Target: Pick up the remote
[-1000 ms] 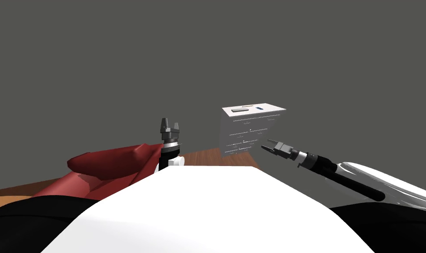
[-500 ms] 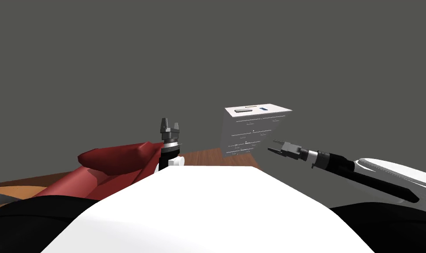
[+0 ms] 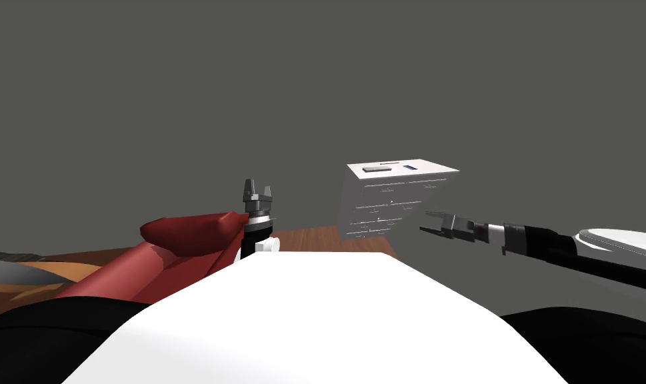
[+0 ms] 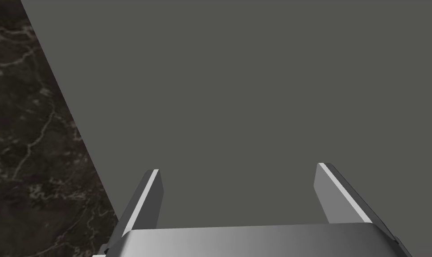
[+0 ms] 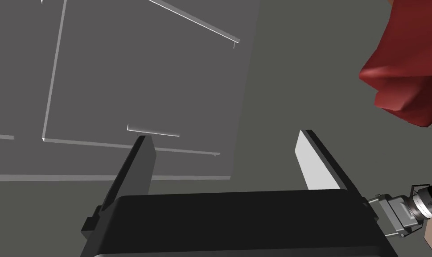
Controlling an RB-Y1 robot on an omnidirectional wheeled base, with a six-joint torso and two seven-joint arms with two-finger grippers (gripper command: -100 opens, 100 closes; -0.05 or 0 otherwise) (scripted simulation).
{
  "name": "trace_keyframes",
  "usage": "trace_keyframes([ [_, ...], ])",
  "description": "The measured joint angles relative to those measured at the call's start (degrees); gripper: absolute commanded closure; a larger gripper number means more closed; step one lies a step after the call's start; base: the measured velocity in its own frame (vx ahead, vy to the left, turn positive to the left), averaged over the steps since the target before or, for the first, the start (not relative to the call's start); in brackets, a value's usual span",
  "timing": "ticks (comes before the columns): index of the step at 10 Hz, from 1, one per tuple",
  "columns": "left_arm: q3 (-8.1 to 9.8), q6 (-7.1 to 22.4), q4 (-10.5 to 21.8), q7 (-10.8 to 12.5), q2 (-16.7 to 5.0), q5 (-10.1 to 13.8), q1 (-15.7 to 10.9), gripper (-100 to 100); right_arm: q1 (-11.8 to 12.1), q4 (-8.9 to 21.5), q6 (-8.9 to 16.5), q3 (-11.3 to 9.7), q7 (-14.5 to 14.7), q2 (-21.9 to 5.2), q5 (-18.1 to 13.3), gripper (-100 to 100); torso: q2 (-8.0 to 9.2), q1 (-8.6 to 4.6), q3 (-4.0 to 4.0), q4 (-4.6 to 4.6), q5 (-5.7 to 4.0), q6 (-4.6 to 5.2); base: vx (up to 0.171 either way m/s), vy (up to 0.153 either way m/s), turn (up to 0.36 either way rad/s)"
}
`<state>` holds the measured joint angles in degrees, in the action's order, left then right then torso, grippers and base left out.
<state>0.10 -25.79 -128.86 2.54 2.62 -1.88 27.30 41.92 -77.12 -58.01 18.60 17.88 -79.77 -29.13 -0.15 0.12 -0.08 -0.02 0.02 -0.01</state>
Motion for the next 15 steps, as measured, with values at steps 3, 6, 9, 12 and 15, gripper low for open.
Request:
trace_keyframes([
  [3,0.0,0.0,0.0,0.0,0.0,0.0,0.0,0,1.0,4.1,-2.7,1.1,0.9,-4.4,-1.5,-100,0.0,0.03,0.0,0.0,0.01,0.01,0.023,0.027,0.089],
  [6,0.0,0.0,0.0,0.0,0.0,0.0,0.0,0,3.0,7.1,-5.0,3.3,1.2,-8.9,-2.9,-100,0.01,0.03,0.0,0.0,0.0,0.0,0.02,0.023,0.092],
  [9,0.0,0.0,0.0,0.0,0.0,0.0,0.0,0,3.3,11.6,-7.9,3.7,2.0,-13.4,-4.1,-100,-0.01,0.01,-0.01,0.0,0.0,0.0,0.032,0.026,0.146],
  [12,0.0,0.0,0.0,0.0,0.0,0.0,0.0,0,4.5,16.3,-10.9,5.1,2.7,-18.0,-5.5,-100,0.02,0.0,0.01,0.01,-0.02,0.05,0.03,0.023,0.078],
  [15,0.0,0.0,0.0,0.0,0.0,0.0,0.0,0,6.8,20.9,-14.4,7.6,3.4,-22.3,-7.8,-100,-0.09,0.06,-0.06,-0.03,0.0,-0.03,0.046,0.027,0.14],
])
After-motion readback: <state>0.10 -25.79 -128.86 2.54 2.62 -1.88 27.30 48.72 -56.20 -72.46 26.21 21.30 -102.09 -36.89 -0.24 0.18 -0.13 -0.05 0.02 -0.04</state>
